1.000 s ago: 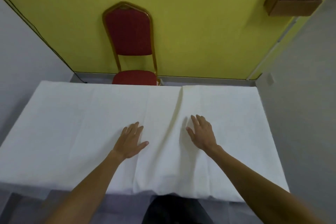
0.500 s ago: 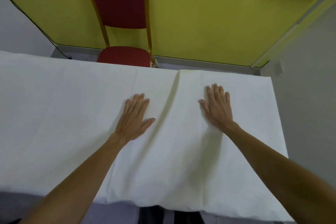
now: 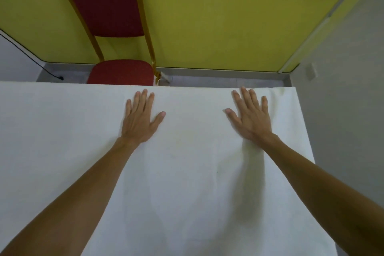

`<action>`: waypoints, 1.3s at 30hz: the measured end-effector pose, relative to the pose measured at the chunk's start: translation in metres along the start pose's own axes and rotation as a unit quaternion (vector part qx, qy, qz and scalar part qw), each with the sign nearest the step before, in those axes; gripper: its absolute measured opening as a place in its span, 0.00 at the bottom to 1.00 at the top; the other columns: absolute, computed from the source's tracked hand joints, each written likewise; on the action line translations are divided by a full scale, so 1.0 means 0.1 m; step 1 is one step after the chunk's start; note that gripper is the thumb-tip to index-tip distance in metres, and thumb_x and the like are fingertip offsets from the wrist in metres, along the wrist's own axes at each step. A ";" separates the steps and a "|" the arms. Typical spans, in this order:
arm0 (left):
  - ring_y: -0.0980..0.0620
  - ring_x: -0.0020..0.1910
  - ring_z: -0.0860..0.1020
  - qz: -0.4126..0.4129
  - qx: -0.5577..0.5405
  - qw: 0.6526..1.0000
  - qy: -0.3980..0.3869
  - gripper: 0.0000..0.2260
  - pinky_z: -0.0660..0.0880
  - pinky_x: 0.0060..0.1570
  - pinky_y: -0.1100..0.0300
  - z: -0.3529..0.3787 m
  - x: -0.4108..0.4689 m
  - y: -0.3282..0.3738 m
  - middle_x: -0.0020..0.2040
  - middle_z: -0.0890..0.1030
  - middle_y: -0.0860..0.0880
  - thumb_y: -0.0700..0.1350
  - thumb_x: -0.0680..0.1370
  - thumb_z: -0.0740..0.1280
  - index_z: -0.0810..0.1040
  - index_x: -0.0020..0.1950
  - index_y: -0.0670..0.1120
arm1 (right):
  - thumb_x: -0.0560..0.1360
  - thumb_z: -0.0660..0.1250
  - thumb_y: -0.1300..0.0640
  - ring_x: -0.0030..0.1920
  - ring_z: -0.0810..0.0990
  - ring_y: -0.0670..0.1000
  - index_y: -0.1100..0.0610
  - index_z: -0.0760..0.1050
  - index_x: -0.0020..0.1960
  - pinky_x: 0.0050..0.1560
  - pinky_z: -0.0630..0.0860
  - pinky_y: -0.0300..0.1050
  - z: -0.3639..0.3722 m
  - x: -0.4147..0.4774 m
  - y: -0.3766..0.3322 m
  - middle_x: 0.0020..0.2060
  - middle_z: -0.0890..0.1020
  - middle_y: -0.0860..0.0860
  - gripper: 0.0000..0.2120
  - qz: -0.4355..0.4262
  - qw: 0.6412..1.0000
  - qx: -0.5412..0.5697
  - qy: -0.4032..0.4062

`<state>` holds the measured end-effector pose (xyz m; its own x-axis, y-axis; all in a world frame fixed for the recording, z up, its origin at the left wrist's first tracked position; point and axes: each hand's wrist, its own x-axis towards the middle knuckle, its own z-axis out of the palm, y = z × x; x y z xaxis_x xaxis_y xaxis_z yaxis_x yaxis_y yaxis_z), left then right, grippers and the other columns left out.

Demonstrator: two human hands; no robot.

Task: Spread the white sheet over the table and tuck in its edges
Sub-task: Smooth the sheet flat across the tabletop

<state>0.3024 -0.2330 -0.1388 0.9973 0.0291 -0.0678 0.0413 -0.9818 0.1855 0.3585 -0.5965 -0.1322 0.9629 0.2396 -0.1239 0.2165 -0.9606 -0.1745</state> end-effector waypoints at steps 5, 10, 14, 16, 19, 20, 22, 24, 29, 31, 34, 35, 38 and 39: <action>0.43 0.81 0.47 -0.001 0.002 1.000 0.000 0.38 0.44 0.77 0.41 -0.05 -0.05 0.02 0.82 0.51 0.43 0.67 0.79 0.45 0.52 0.81 0.44 | 0.81 0.42 0.31 0.82 0.43 0.56 0.53 0.47 0.83 0.80 0.40 0.61 -0.09 -0.02 0.12 0.83 0.47 0.55 0.39 -0.014 1.000 0.003 0.013; 0.43 0.81 0.45 0.018 0.004 1.000 -0.009 0.38 0.44 0.77 0.40 0.02 -0.26 0.14 0.82 0.48 0.43 0.69 0.79 0.44 0.51 0.81 0.46 | 0.81 0.39 0.31 0.82 0.43 0.56 0.56 0.45 0.83 0.81 0.41 0.56 -0.18 -0.25 0.66 0.83 0.46 0.56 0.40 0.053 0.998 0.017 0.005; 0.43 0.81 0.45 0.009 0.011 1.000 0.002 0.37 0.44 0.77 0.41 0.08 -0.13 0.12 0.82 0.49 0.43 0.69 0.79 0.46 0.51 0.81 0.47 | 0.83 0.41 0.32 0.82 0.43 0.54 0.56 0.45 0.83 0.81 0.43 0.56 -0.11 -0.14 0.81 0.83 0.46 0.56 0.38 0.034 0.999 -0.007 0.011; 0.43 0.81 0.45 0.009 0.014 1.000 0.002 0.37 0.43 0.77 0.42 0.09 -0.08 0.11 0.82 0.48 0.44 0.69 0.79 0.46 0.50 0.81 0.48 | 0.83 0.42 0.33 0.82 0.45 0.56 0.57 0.46 0.83 0.81 0.46 0.57 -0.11 -0.04 0.82 0.83 0.48 0.57 0.38 0.026 0.999 -0.014 0.014; 0.43 0.81 0.44 0.009 0.015 1.000 -0.004 0.38 0.42 0.77 0.42 0.08 -0.06 0.10 0.82 0.47 0.43 0.69 0.79 0.45 0.49 0.81 0.47 | 0.83 0.42 0.34 0.82 0.44 0.56 0.58 0.46 0.83 0.81 0.45 0.57 -0.11 -0.02 0.84 0.83 0.47 0.57 0.38 0.022 1.000 -0.013 0.009; 0.43 0.81 0.44 0.008 0.015 1.000 -0.006 0.38 0.42 0.77 0.41 0.06 -0.09 0.12 0.82 0.48 0.42 0.69 0.79 0.45 0.50 0.81 0.46 | 0.84 0.43 0.34 0.82 0.43 0.56 0.59 0.46 0.83 0.81 0.43 0.57 -0.11 -0.04 0.82 0.83 0.47 0.58 0.37 0.023 1.000 -0.006 0.009; 0.42 0.81 0.46 0.019 0.011 1.000 -0.003 0.38 0.43 0.77 0.41 0.03 -0.20 0.20 0.81 0.50 0.42 0.67 0.79 0.48 0.52 0.81 0.44 | 0.84 0.43 0.36 0.82 0.44 0.58 0.60 0.46 0.83 0.81 0.42 0.58 -0.15 -0.11 0.71 0.82 0.48 0.59 0.37 0.025 1.000 0.007 0.018; 0.42 0.81 0.47 0.052 -0.005 0.999 -0.001 0.35 0.45 0.78 0.40 0.03 -0.41 0.37 0.81 0.52 0.42 0.64 0.80 0.51 0.55 0.80 0.43 | 0.84 0.44 0.37 0.82 0.47 0.60 0.62 0.49 0.82 0.81 0.43 0.59 -0.14 -0.29 0.44 0.82 0.50 0.60 0.37 0.004 1.000 0.008 0.023; 0.41 0.80 0.52 0.092 -0.001 0.995 -0.030 0.29 0.56 0.75 0.38 0.21 -1.05 0.96 0.80 0.56 0.42 0.56 0.82 0.52 0.59 0.79 0.42 | 0.84 0.46 0.38 0.82 0.47 0.59 0.62 0.49 0.82 0.81 0.47 0.60 0.25 -1.02 -0.47 0.82 0.50 0.58 0.36 -0.065 0.997 0.042 -0.006; 0.42 0.80 0.53 0.076 -0.002 0.997 -0.029 0.28 0.55 0.75 0.39 0.20 -1.11 0.93 0.80 0.57 0.42 0.55 0.82 0.52 0.59 0.79 0.42 | 0.84 0.44 0.37 0.82 0.45 0.57 0.60 0.47 0.83 0.81 0.46 0.60 0.35 -1.15 -0.54 0.82 0.48 0.56 0.36 -0.053 0.998 0.031 -0.006; 0.43 0.80 0.53 0.059 0.024 0.997 -0.030 0.28 0.52 0.77 0.41 0.11 -1.20 0.56 0.81 0.56 0.44 0.56 0.82 0.50 0.58 0.80 0.43 | 0.84 0.44 0.37 0.82 0.42 0.55 0.59 0.45 0.83 0.81 0.44 0.58 0.33 -1.19 -0.42 0.83 0.45 0.54 0.36 -0.047 0.999 -0.002 -0.016; 0.43 0.80 0.52 0.042 0.030 0.998 -0.029 0.29 0.52 0.77 0.41 0.08 -1.27 0.36 0.81 0.56 0.44 0.57 0.82 0.49 0.57 0.80 0.43 | 0.84 0.44 0.36 0.82 0.41 0.55 0.58 0.43 0.83 0.81 0.42 0.58 0.33 -1.19 -0.40 0.83 0.44 0.54 0.36 -0.044 0.999 -0.005 -0.020; 0.41 0.80 0.53 -0.028 0.028 0.999 -0.025 0.30 0.52 0.77 0.41 -0.04 -1.54 -0.20 0.81 0.56 0.42 0.58 0.82 0.48 0.57 0.80 0.42 | 0.84 0.43 0.36 0.82 0.40 0.55 0.59 0.42 0.83 0.81 0.39 0.57 0.28 -1.20 -0.52 0.83 0.44 0.54 0.37 -0.013 1.000 0.015 -0.019; 0.40 0.79 0.54 -0.039 0.027 0.999 -0.024 0.30 0.52 0.76 0.41 -0.08 -1.61 -0.28 0.80 0.56 0.40 0.57 0.82 0.48 0.58 0.79 0.40 | 0.84 0.43 0.36 0.82 0.41 0.56 0.60 0.43 0.83 0.81 0.38 0.57 0.27 -1.20 -0.64 0.83 0.45 0.55 0.37 -0.005 1.000 0.027 -0.013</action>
<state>0.1408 -0.2084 -0.1255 0.9871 0.0978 -0.1271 0.1136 -0.9857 0.1244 0.2243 -0.5595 -0.1329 0.9557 0.2544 -0.1478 0.2173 -0.9490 -0.2286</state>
